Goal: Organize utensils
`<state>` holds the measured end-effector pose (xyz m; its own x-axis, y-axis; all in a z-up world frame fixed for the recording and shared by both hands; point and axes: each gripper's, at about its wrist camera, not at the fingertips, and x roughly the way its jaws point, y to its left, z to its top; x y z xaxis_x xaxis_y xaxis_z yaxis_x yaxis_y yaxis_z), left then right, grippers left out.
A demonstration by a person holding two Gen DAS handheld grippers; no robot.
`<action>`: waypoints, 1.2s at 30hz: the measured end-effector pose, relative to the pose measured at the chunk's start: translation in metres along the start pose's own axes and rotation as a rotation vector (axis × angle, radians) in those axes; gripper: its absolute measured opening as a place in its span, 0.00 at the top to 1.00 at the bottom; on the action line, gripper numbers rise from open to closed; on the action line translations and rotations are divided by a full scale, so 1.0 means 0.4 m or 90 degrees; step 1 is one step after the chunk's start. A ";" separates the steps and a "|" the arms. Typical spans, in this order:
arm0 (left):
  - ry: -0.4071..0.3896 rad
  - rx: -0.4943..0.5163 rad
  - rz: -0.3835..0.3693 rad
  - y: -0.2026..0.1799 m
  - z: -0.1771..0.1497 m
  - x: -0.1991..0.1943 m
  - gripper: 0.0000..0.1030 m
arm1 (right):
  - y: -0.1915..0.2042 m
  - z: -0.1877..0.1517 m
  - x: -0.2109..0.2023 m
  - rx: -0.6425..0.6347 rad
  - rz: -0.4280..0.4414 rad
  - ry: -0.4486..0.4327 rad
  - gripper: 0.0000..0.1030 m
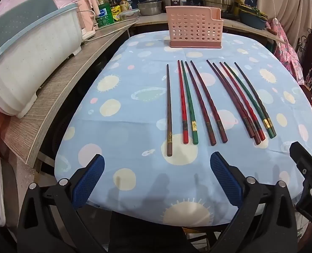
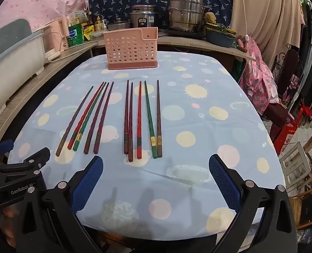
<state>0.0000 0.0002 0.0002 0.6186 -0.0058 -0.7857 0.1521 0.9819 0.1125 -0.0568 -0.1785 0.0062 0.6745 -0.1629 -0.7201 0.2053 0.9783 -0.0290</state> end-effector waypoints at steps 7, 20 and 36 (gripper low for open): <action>-0.001 0.004 0.008 -0.002 -0.004 -0.001 0.07 | 0.001 -0.001 -0.005 0.001 0.005 0.001 0.07; 0.005 -0.008 -0.008 -0.001 -0.008 0.007 0.07 | 0.004 -0.006 0.001 0.003 0.012 0.010 0.07; -0.002 -0.015 -0.009 -0.001 -0.001 0.010 0.07 | 0.015 -0.003 0.003 0.002 0.016 0.003 0.07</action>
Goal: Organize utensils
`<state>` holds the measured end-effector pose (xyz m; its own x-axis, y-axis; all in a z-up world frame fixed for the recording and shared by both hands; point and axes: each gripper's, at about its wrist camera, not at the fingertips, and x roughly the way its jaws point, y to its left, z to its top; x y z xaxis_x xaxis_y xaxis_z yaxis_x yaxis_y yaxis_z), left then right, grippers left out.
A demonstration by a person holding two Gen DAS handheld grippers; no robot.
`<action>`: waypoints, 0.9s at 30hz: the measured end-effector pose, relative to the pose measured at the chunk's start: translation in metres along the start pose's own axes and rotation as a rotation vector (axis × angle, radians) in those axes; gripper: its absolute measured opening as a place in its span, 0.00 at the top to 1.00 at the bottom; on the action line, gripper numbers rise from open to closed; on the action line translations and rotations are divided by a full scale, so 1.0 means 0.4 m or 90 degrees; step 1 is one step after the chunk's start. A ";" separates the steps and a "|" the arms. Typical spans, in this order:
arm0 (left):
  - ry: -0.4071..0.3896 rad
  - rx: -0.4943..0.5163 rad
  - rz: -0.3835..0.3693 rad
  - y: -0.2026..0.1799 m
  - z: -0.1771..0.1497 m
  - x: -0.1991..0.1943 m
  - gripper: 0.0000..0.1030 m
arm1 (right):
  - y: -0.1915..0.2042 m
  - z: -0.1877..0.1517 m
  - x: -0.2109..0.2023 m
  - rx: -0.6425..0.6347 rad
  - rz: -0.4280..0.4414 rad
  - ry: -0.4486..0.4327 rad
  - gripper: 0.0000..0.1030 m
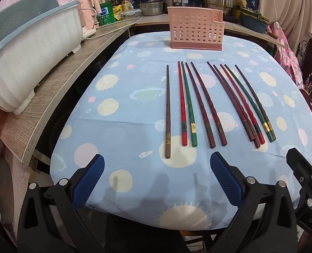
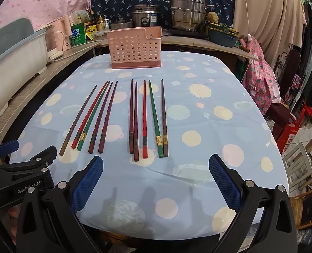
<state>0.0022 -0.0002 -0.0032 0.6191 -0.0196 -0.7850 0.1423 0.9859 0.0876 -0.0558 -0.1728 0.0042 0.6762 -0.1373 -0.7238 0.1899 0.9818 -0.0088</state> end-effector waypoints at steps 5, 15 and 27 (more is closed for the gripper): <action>0.001 0.000 0.001 0.000 0.001 0.000 0.07 | 0.000 0.001 -0.003 0.004 0.002 0.001 0.07; -0.003 -0.005 0.004 0.004 -0.005 -0.008 0.07 | 0.000 0.002 -0.005 0.003 0.001 0.001 0.07; -0.002 -0.005 0.006 0.007 -0.005 -0.010 0.07 | 0.001 0.001 -0.017 0.005 0.003 -0.001 0.07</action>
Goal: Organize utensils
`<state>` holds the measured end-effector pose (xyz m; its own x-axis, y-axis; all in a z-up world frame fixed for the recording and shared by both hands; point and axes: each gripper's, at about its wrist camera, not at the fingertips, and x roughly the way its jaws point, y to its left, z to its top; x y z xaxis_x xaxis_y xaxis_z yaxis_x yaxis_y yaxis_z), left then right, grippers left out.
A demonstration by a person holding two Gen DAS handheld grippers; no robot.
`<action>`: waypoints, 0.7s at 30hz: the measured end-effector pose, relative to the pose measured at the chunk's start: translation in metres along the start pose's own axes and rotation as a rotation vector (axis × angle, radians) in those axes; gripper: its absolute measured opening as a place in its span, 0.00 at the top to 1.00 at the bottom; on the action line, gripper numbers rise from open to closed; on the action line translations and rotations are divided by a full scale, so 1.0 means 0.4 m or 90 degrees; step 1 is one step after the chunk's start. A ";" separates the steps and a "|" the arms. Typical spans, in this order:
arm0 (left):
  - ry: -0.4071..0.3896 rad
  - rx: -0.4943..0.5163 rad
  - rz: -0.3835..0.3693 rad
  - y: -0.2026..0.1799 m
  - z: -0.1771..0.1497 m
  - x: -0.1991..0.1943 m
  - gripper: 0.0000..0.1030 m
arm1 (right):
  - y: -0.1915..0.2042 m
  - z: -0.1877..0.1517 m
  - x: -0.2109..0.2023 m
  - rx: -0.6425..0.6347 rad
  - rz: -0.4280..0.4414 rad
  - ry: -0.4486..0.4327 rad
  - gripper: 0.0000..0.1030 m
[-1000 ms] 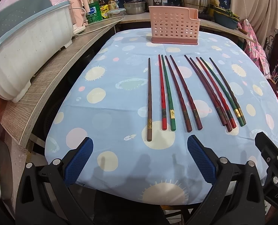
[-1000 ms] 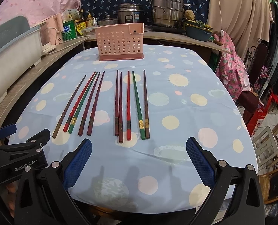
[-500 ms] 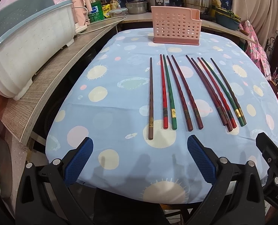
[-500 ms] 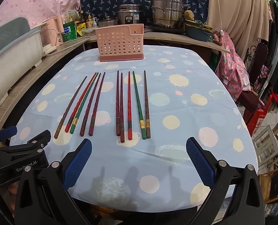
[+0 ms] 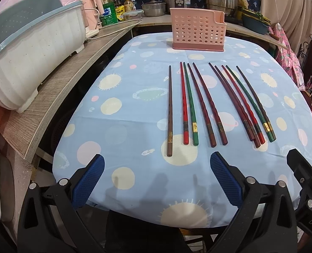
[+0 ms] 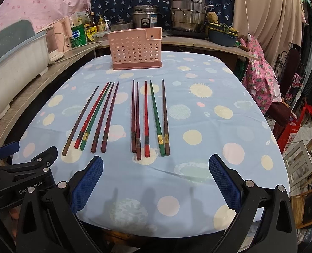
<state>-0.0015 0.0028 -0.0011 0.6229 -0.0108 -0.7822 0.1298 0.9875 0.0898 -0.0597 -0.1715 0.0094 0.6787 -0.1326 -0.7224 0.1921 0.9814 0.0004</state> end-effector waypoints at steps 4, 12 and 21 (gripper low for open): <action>-0.001 0.000 0.000 0.000 0.000 -0.001 0.07 | 0.002 0.000 -0.005 0.003 -0.002 -0.002 0.07; -0.001 0.000 0.001 0.005 0.009 -0.004 0.07 | 0.002 0.002 -0.001 0.007 -0.003 0.002 0.07; 0.000 -0.004 0.002 0.005 0.011 -0.002 0.07 | 0.001 0.002 -0.003 0.002 -0.002 -0.003 0.07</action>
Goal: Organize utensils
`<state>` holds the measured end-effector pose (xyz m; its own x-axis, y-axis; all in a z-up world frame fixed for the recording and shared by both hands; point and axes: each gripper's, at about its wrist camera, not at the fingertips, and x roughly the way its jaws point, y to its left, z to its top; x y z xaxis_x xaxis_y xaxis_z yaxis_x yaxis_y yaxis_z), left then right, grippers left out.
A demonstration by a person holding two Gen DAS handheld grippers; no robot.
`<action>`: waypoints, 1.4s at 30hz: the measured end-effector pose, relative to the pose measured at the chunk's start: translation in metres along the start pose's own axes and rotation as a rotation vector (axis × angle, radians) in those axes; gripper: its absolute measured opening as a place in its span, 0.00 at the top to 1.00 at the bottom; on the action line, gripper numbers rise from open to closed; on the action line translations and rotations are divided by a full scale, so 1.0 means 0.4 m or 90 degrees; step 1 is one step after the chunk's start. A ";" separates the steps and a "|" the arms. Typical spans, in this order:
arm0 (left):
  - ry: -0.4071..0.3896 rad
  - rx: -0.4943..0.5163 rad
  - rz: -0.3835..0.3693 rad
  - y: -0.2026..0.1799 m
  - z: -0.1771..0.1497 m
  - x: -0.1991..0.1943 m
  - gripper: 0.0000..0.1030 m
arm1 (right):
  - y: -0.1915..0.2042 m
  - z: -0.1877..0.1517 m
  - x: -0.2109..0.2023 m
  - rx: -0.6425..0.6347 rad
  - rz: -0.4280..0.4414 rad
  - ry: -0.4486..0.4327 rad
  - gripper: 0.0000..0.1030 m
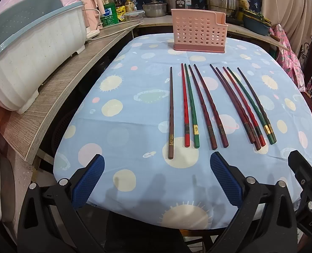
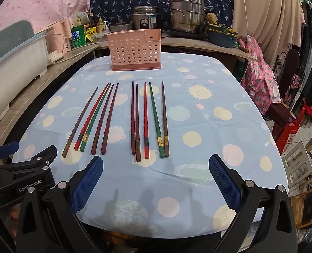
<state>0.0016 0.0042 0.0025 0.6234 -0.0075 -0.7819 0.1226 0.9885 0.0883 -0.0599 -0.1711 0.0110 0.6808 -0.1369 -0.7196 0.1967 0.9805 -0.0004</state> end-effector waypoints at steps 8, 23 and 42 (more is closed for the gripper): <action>0.001 -0.003 0.001 -0.001 0.005 0.003 0.07 | -0.001 0.012 0.003 -0.006 0.001 -0.002 0.07; 0.004 0.006 0.007 -0.011 0.013 0.005 0.07 | 0.000 0.030 0.004 -0.012 0.010 -0.006 0.07; 0.039 -0.045 -0.010 0.048 0.059 0.108 0.07 | -0.104 0.076 0.071 0.068 -0.020 -0.001 0.07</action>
<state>0.0490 0.0192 -0.0152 0.5728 -0.0162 -0.8196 0.0762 0.9965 0.0335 -0.0273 -0.2202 0.0117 0.6737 -0.1672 -0.7198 0.2917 0.9551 0.0512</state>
